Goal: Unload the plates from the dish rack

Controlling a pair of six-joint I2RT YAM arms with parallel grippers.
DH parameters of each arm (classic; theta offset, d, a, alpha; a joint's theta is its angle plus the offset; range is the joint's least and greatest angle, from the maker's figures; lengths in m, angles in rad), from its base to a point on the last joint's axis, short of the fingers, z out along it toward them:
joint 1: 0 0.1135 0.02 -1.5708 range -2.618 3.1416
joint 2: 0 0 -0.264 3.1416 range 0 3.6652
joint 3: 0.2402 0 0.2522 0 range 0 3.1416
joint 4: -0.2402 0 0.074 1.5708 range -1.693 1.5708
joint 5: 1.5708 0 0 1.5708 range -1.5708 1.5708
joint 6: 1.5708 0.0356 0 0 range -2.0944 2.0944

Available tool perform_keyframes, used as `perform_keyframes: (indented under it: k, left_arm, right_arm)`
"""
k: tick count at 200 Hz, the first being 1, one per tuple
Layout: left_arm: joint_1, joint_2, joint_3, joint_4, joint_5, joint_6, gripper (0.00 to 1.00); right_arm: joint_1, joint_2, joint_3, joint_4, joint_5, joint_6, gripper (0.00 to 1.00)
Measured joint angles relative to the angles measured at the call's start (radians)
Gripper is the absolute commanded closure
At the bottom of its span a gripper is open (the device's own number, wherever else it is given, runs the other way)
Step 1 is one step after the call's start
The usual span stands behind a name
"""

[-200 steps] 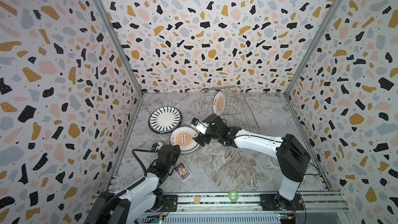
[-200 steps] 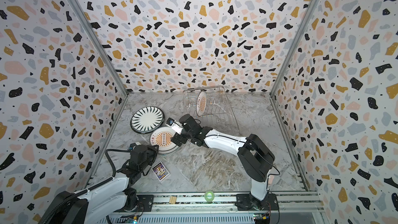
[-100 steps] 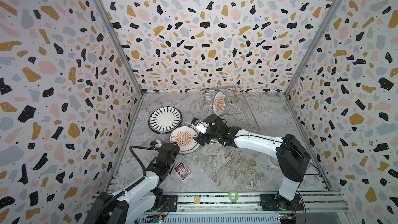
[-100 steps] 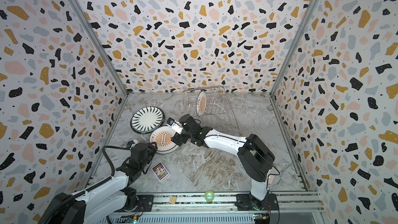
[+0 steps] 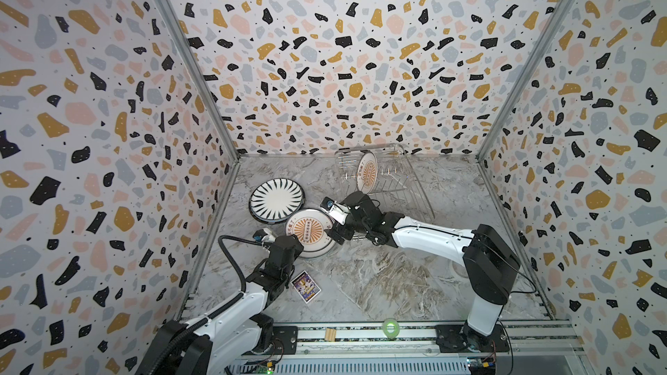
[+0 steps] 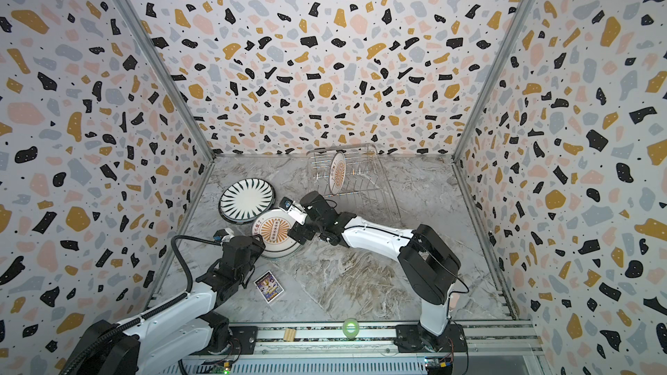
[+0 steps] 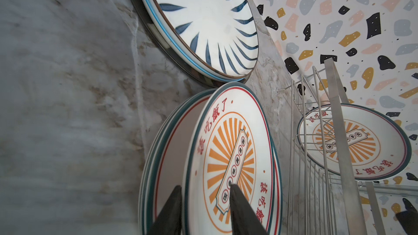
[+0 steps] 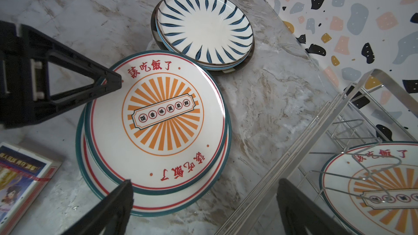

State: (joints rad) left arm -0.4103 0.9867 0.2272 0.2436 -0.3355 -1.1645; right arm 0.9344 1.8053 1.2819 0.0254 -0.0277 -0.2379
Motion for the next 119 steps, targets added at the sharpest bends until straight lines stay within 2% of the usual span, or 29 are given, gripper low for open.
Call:
perform_keyframes:
  k: [55, 68, 77, 119]
  left_arm:
    - [-0.006, 0.002, 0.0, -0.026, -0.026, 0.001, 0.6]
    - [-0.007, 0.002, 0.0, -0.027, -0.029, 0.004, 0.51]
    - [-0.01, 0.002, 0.0, -0.027, -0.032, 0.005, 0.49]
    - [-0.021, -0.005, 0.0, -0.033, -0.047, 0.019, 0.49]
  right_arm:
    - [0.0, 0.0, 0.0, -0.004, 0.008, 0.0, 0.0]
    - [0.0, 0.0, 0.0, -0.004, 0.012, 0.0, 0.0]
    - [0.0, 0.0, 0.0, -0.004, 0.016, 0.0, 0.0]
    - [0.0, 0.0, 0.0, 0.002, 0.026, 0.0, 0.0]
